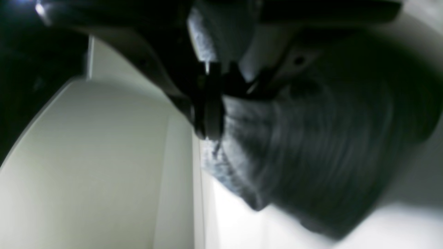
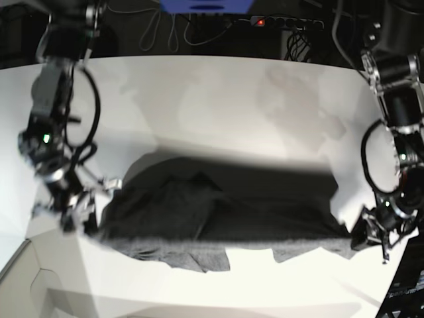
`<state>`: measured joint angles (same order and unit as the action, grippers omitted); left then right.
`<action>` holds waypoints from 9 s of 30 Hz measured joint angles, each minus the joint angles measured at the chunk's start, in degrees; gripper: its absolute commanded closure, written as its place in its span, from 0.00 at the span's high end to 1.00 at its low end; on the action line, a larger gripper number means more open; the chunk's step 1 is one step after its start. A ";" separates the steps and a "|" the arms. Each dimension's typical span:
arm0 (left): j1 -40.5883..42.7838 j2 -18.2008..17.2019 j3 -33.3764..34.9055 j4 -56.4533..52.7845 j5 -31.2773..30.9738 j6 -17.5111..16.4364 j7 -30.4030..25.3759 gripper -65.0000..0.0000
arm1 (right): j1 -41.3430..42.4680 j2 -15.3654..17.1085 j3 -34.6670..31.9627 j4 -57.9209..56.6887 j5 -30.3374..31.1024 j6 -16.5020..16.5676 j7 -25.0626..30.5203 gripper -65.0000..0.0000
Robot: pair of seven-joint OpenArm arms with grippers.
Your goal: Layout the t-shirt on the table in an organized manner, then fold the t-shirt properly
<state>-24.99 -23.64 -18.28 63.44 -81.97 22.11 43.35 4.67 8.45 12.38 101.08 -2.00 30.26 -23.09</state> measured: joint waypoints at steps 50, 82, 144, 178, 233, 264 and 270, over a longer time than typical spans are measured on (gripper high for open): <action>34.58 6.10 -15.63 17.07 -0.11 -0.42 7.74 0.51 | -33.57 -4.63 4.66 2.49 -0.61 4.46 6.40 0.33; 12.90 17.88 -3.52 10.62 24.13 1.73 -1.57 0.51 | 11.08 5.68 -4.98 -5.35 0.00 5.29 -22.95 0.42; -11.69 14.84 39.87 -20.87 36.63 1.66 -26.47 0.51 | -23.74 -0.39 -0.44 -1.42 -0.61 4.63 -2.19 0.41; -8.31 4.42 31.89 -36.11 43.39 0.63 -37.38 0.00 | -23.91 -0.39 -0.46 -1.64 -0.59 4.63 -1.92 0.41; 19.58 10.45 -5.18 6.40 43.98 1.20 -13.60 0.11 | 16.50 -0.37 -9.09 -43.67 -1.03 4.87 1.14 0.48; 19.54 9.35 -4.74 4.15 43.87 0.76 -17.90 0.11 | 5.55 0.66 -6.56 -16.68 -0.42 4.79 -4.07 0.49; 19.52 9.38 -4.72 4.09 43.82 0.74 -17.88 0.11 | 17.90 -3.08 -8.22 -34.56 -0.76 4.48 -4.42 0.53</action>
<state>-5.48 -14.26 -23.00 67.53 -38.15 22.85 25.47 22.57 5.37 4.16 66.52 -2.76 34.74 -27.51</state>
